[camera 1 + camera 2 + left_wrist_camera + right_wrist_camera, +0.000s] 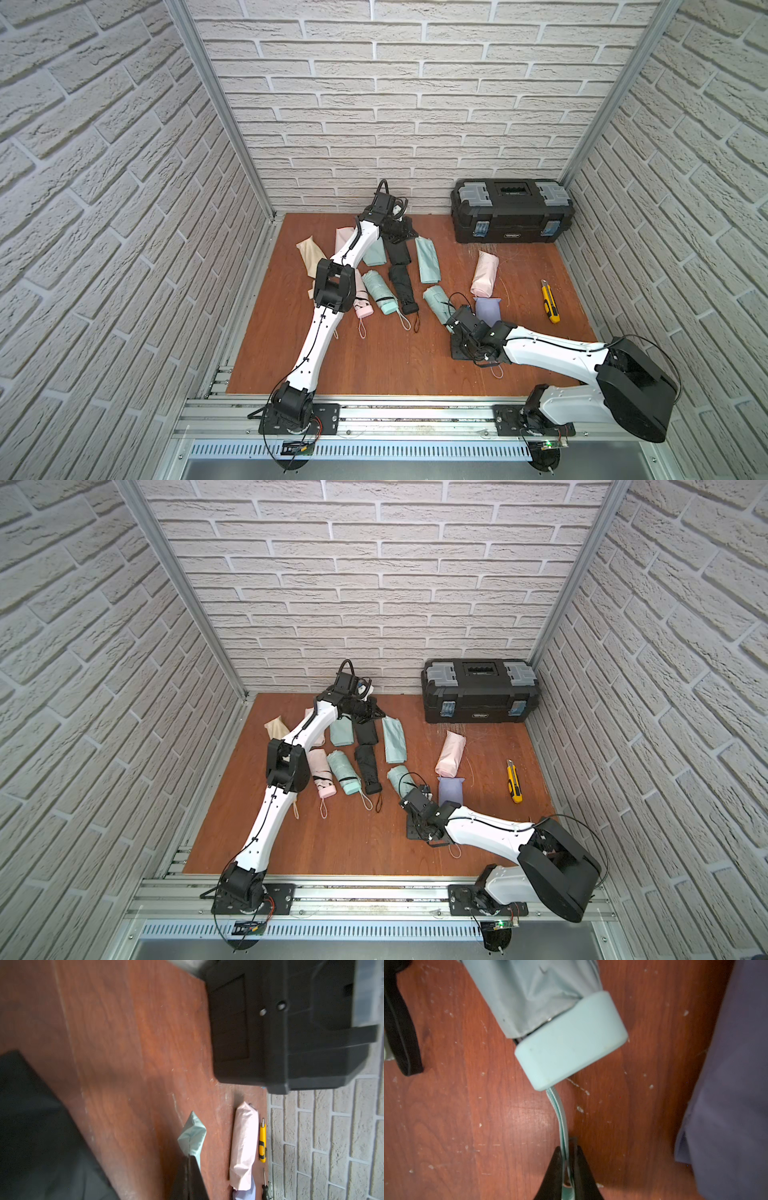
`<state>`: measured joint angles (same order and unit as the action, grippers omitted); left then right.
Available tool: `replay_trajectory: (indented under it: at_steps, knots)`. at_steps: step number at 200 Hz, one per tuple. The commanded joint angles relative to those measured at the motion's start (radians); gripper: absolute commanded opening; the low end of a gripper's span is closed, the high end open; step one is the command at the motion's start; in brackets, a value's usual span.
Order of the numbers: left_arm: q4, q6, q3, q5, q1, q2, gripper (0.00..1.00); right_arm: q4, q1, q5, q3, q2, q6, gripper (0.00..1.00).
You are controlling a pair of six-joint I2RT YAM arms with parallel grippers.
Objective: Take umbrellas out of sleeves
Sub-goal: Take out the umbrella from the umbrella sleeve.
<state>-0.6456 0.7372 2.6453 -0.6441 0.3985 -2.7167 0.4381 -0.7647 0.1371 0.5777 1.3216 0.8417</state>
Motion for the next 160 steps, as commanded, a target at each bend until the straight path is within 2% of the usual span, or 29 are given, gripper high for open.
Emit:
replay_trajectory:
  at_steps: [1, 46, 133, 149, 157, 160]
  knots:
    - [0.054, 0.006, 0.075, -0.001, -0.015, -0.044, 0.0, 0.022, -0.009, 0.014, 0.015, -0.02, 0.002, 0.19]
    - [0.142, -0.031, 0.081, 0.056, -0.021, -0.049, 0.0, 0.019, -0.009, 0.035, 0.025, -0.03, -0.012, 0.41]
    - [0.198, -0.031, 0.098, 0.092, -0.059, -0.072, 0.0, 0.105, -0.009, 0.094, 0.144, -0.017, -0.09, 0.42]
    - [0.211, -0.029, 0.106, 0.087, -0.064, -0.076, 0.09, 0.119, -0.008, 0.112, 0.171, -0.005, -0.11, 0.42]
    - [0.216, -0.029, 0.112, 0.084, -0.064, -0.077, 0.24, 0.129, -0.01, 0.126, 0.188, 0.004, -0.124, 0.43]
    - [0.216, -0.029, 0.113, 0.083, -0.064, -0.077, 0.32, 0.137, -0.01, 0.134, 0.197, 0.009, -0.128, 0.47]
